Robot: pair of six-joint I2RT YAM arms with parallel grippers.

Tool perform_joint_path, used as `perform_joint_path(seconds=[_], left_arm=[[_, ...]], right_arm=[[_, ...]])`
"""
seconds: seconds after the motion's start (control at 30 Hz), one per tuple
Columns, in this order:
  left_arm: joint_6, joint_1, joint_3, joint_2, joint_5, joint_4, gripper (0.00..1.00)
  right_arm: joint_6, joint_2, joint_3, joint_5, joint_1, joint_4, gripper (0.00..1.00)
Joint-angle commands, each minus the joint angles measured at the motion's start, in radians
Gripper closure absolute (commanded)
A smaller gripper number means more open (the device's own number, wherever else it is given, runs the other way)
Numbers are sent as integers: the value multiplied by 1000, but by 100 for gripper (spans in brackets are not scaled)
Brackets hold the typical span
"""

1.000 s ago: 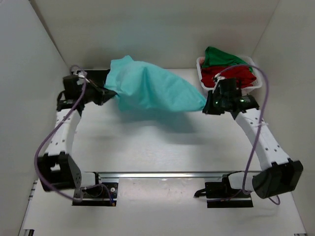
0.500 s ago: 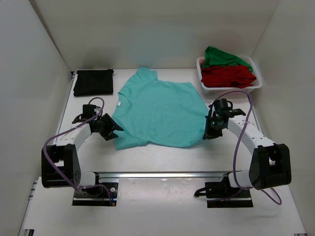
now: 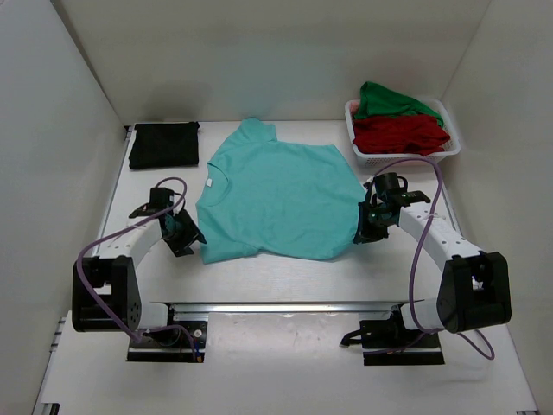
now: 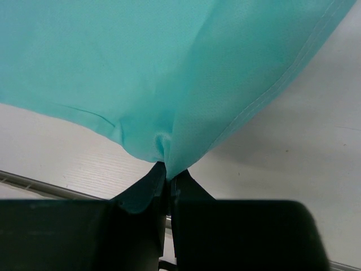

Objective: Fold and stack the t-shirts
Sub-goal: Flatten out the tshirt

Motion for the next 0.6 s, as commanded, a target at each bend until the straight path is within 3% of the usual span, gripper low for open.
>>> perform_joint_path(seconds=[0.0,0.1,0.13,0.2,0.3,0.4,0.5,0.53,0.57], left_arm=[[-7,-57,-33,5,-31,32,41],[-16,-91,-26,54,-5,56,43],[-17,-103,-19,72,36,70,55],[-39,-99,5,77,93,95,99],[-94,-53,110,30,165,112,100],[-142,-5,342,-38,167,131,100],[-129,-26,711,-41,5,89,100],[-124,-28,860,-38,-31,89,100],[-115,-21,922,-41,-64,101,100]], right_arm=[[-17,9,37,-12,-2,28,100],[-13,9,49,-8,-5,25,100],[-9,6,56,-6,-3,22,100],[-7,4,74,2,-9,18,100],[9,-16,163,9,-38,9,100],[32,-14,435,26,-84,13,100],[-42,7,885,187,-8,48,100],[-56,39,960,225,18,54,100],[-52,64,1088,230,20,48,100]])
